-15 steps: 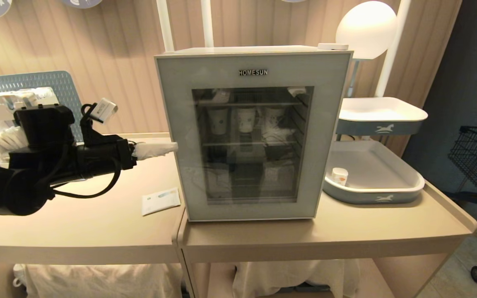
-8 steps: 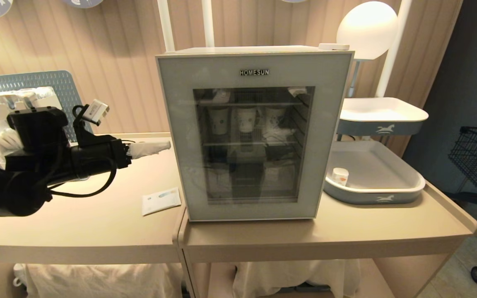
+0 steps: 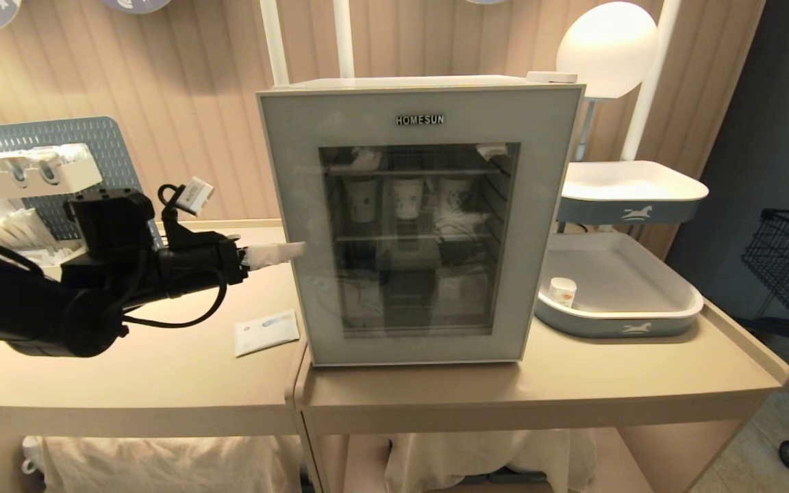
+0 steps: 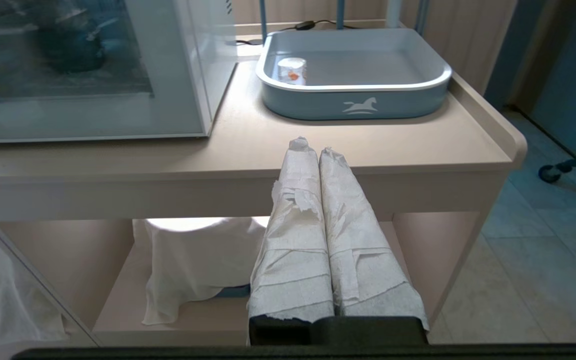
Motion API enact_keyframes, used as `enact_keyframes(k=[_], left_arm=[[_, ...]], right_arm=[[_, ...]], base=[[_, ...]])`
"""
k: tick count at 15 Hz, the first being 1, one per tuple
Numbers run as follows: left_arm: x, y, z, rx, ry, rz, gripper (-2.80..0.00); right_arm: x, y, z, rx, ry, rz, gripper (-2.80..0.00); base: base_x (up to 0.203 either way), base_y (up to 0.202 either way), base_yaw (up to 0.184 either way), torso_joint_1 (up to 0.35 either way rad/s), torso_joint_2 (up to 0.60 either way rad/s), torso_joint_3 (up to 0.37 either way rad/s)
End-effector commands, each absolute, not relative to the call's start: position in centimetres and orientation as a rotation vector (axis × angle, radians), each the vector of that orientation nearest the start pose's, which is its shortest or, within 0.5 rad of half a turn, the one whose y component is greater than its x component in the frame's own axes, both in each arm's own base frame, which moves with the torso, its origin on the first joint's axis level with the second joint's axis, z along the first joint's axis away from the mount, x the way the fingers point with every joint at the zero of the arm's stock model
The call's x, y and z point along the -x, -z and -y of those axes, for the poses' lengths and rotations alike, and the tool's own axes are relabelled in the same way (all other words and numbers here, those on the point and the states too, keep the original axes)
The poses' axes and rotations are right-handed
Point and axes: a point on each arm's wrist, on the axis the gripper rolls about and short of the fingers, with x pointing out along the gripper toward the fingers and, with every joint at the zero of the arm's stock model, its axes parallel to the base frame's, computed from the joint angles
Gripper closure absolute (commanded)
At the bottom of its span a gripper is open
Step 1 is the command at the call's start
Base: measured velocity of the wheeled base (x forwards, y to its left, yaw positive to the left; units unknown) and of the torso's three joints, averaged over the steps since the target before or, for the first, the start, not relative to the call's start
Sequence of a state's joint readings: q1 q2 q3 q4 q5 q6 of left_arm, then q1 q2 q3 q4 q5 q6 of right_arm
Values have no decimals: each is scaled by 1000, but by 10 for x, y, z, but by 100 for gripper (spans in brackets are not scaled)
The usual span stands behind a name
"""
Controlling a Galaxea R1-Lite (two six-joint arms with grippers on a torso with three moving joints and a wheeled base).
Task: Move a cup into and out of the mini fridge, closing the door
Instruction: Open the freezer door
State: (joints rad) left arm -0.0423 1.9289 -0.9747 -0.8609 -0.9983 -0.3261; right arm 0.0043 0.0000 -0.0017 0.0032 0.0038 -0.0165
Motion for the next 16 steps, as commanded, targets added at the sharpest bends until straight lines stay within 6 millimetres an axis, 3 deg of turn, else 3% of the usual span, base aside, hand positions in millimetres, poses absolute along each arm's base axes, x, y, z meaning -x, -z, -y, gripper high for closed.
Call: enact_keyframes(k=[1,5,8,12,16], left_arm=[[-363,-167,38,348,1031,-269,-280],[-359,-169,47,371,1056,-289,-280],[-344,-179,48,396,1069,-295,-280],[-310,-188,45,406,1105,-310,-280],[-260,-195,41,403,1147,-314,-280]], right_arm=[[23,-76,0,18,-9,-2,0],[23,-76,0,18,-9,-2,0],[23,-76,0,19,-9,-2,0],[23,-76,0,20,-9,-2,0],[23,-76,0,18,-9,-1,0]], base=[[0,0,0,0,0,0],[0,0,0,0,0,0],[0,0,0,0,0,0],[0,0,0,0,0,0],[0,0,0,0,0,0]])
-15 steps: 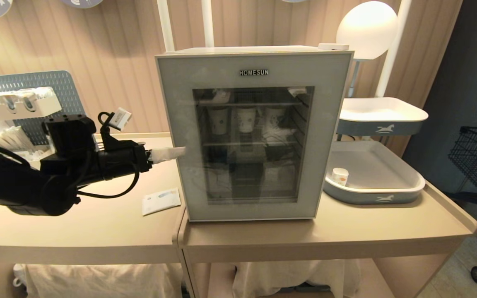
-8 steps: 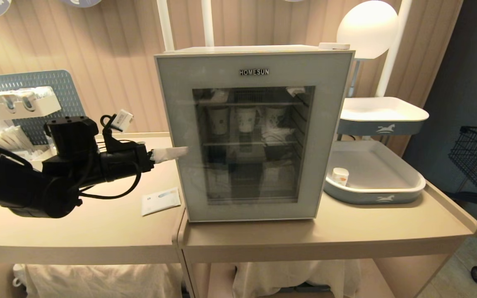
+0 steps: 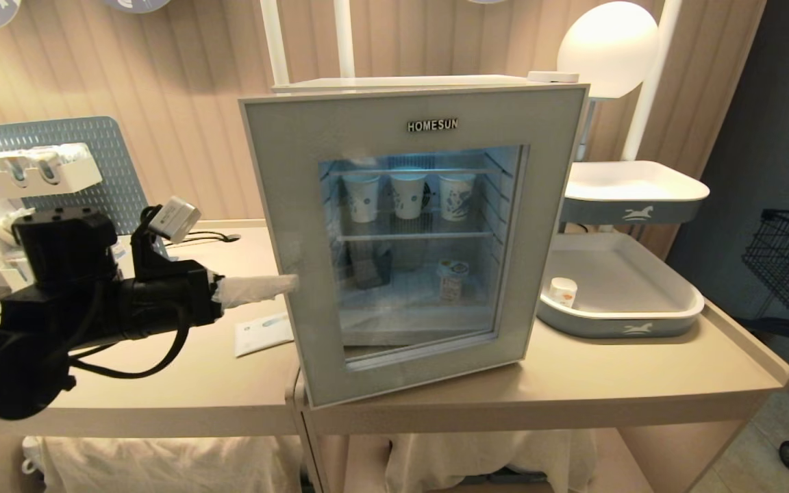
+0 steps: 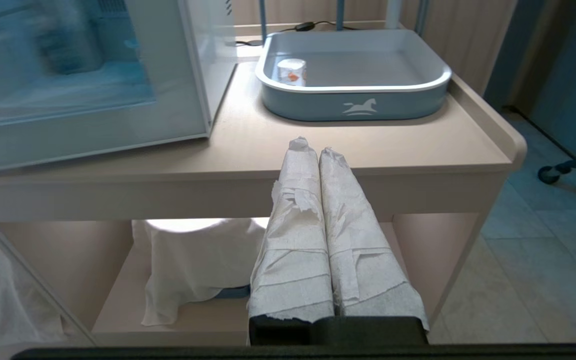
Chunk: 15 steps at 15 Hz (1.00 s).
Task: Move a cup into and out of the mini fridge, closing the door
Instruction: Open the freezer door
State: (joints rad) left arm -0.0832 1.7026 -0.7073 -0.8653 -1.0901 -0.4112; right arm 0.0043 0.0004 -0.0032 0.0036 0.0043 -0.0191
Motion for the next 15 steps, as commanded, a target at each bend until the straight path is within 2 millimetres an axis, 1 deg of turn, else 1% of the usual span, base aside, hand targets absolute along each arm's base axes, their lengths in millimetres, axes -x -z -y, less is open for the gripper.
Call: enact_keyframes(k=[1,5,8,9,10,11,12,13,15], left_arm=[[-245,-198,40,396,1157,-305,-280],[-182,-210,36,370,1193,-247,-280],[-136,-217,37,396,1286,-245,-280],[-125,-217,40,422,1333,-274,-280],[-120,-215,41,441,1353,-298,-280],[-123,-213,41,451,1343,-309,-280],[-131,-210,40,468,1304,-319,-83],[-143,-208,36,480,1241,-319,0],[-178,-199,28,480,1125,-323,0]], right_arm=[[23,-76,0,18,-9,-1,0],[23,-76,0,18,-9,-1,0],[23,-76,0,18,-9,-2,0],[23,-76,0,18,-9,-2,0],[23,-76,0,18,-9,-2,0],[23,-76,0,19,-9,-3,0],[23,-76,0,20,-9,-3,0],[23,-76,0,20,-9,-1,0],[23,-76,0,18,-9,-1,0]], base=[[0,0,0,0,0,0],[0,0,0,0,0,0],[0,0,0,0,0,0],[0,0,0,0,0,0],[0,0,0,0,0,0],[0,0,0,0,0,0],[0,0,0,0,0,0],[0,0,0,0,0,0],[0,0,0,0,0,0]])
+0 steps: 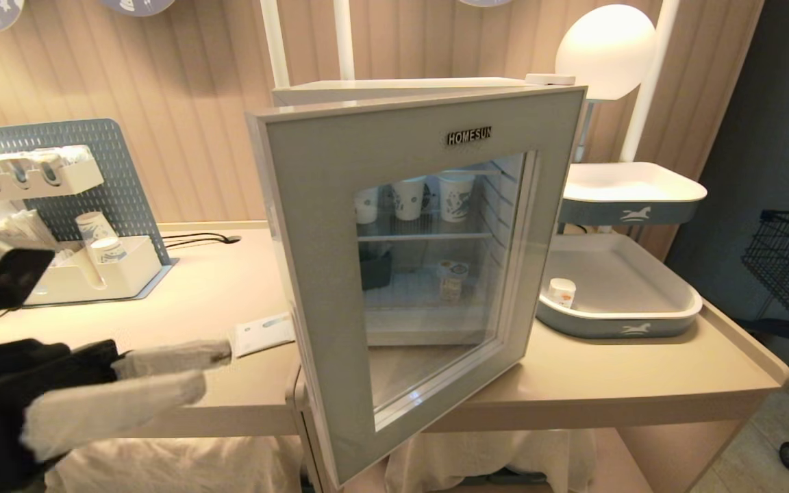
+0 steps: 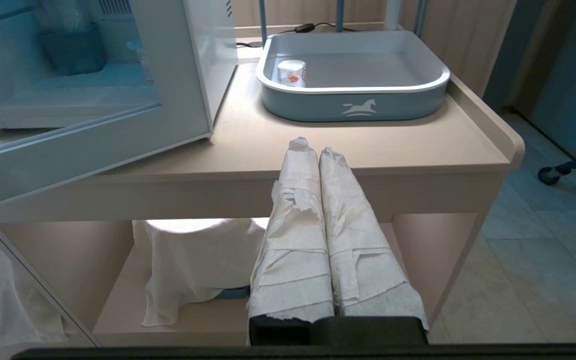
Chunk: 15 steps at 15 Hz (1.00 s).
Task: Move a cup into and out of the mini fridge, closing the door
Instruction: Open the freezer door
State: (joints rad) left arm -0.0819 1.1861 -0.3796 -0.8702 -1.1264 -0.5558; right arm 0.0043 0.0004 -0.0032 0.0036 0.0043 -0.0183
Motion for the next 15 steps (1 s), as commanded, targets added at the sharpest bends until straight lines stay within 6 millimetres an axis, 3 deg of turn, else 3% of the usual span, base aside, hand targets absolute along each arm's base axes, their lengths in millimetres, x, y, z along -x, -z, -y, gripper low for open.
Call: enact_keyframes(k=[1,3,5,8,11,15], left_arm=[[-197,-193,25,477,1054,-325,0],[-234,-176,21,448,885,-327,0],[-259,-155,28,380,794,-352,0],[-277,-129,65,284,769,-408,0],[-272,-126,103,259,880,-444,0],[-235,-157,125,314,1036,-434,0]], right_arm=[[23,-76,0,18,-9,-2,0],[23,-76,0,18,-9,-3,0],[23,-76,0,18,-9,-1,0],[23,-76,0,18,-9,-2,0],[23,-76,0,18,-9,-2,0],[23,-76,0,18,-9,-3,0]], base=[[0,0,0,0,0,0],[0,0,0,0,0,0],[0,0,0,0,0,0],[0,0,0,0,0,0],[0,0,0,0,0,0],[0,0,0,0,0,0]])
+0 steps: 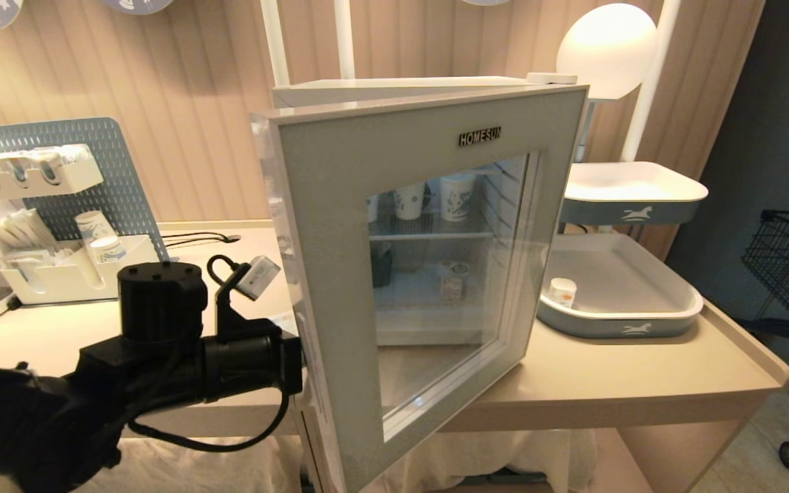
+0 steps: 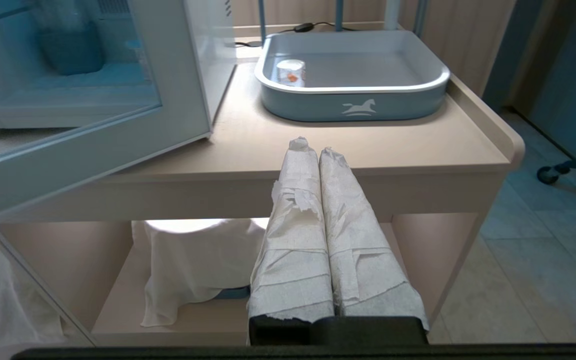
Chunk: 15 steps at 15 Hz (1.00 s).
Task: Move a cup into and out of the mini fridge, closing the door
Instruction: Open the freezer door
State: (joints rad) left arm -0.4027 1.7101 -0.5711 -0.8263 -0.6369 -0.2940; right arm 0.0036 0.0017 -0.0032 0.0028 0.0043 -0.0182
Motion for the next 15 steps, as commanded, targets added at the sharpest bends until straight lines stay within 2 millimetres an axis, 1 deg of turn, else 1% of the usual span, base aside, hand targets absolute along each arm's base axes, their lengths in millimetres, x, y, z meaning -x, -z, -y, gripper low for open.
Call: enact_keyframes(k=[1,3,4,6,8,10,12,14,15], left_arm=[[-223,-168,127,344,1089,-435,0],[-202,-183,129,387,1210,-451,0],[-191,-188,131,393,1279,-474,0],[-174,-187,134,395,1438,-569,0],[-166,-182,133,386,1598,-630,0],[-166,-177,131,373,1607,-629,0],[-170,-176,132,374,1599,-631,0],[-184,-175,144,372,1608,-641,0],[-192,-178,154,365,1628,-636,0]], right_arm=[[23,-76,0,19,-9,-3,0],[23,-76,0,18,-9,-4,0],[23,-76,0,18,-9,-3,0],[23,-76,0,18,-9,-3,0],[23,-76,0,18,-9,-3,0],[23,-76,0,18,-9,-3,0],[23,-76,0,18,-9,-2,0],[23,-76,0,18,-9,-3,0],[23,-76,0,18,-9,-1,0]], base=[[0,0,0,0,0,0],[0,0,0,0,0,0],[0,0,0,0,0,0],[0,0,0,0,0,0],[0,0,0,0,0,0],[0,0,0,0,0,0],[0,0,0,0,0,0],[0,0,0,0,0,0],[0,0,0,0,0,0]])
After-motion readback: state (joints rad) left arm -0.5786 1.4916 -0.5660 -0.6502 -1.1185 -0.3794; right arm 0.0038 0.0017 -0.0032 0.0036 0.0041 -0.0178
